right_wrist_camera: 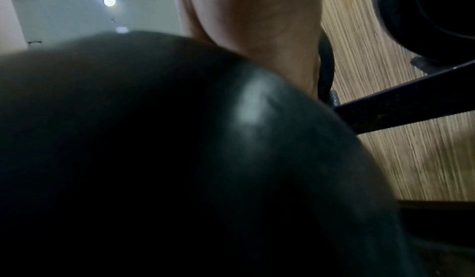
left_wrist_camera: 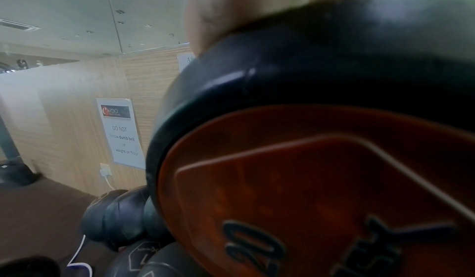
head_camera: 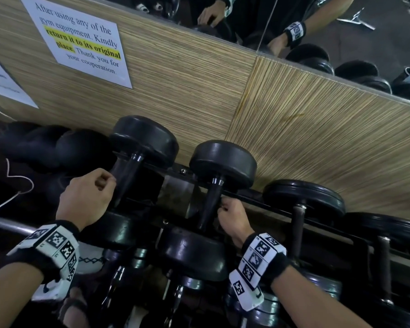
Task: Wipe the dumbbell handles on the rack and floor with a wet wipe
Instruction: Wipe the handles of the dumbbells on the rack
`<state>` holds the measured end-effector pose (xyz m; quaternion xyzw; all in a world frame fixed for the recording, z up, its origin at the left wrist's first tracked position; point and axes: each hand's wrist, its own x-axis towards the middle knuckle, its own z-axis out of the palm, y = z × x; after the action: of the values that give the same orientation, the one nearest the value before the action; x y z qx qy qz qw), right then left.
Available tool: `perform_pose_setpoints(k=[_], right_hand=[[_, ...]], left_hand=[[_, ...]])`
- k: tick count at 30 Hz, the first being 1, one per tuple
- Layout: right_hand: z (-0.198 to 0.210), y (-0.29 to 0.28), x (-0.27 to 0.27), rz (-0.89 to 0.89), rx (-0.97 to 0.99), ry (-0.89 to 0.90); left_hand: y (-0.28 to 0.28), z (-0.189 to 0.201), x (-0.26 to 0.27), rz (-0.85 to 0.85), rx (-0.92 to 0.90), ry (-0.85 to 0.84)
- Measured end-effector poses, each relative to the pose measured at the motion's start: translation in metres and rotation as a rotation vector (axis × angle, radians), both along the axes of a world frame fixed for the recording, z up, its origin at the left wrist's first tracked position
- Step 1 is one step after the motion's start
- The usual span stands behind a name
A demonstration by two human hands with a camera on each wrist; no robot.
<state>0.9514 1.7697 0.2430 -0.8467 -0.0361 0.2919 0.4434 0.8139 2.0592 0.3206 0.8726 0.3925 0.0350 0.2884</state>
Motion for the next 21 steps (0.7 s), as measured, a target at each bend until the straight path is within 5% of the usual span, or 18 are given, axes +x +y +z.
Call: perform_pose_setpoints(k=[16, 21], right_hand=[[0.015, -0.025, -0.027, 0.105, -0.040, -0.044], [0.002, -0.009, -0.019, 0.105, -0.016, 0.062]], left_hand=[[0.004, -0.006, 0.000, 0.000, -0.016, 0.009], [0.003, -0.004, -0.001, -0.001, -0.008, -0.009]])
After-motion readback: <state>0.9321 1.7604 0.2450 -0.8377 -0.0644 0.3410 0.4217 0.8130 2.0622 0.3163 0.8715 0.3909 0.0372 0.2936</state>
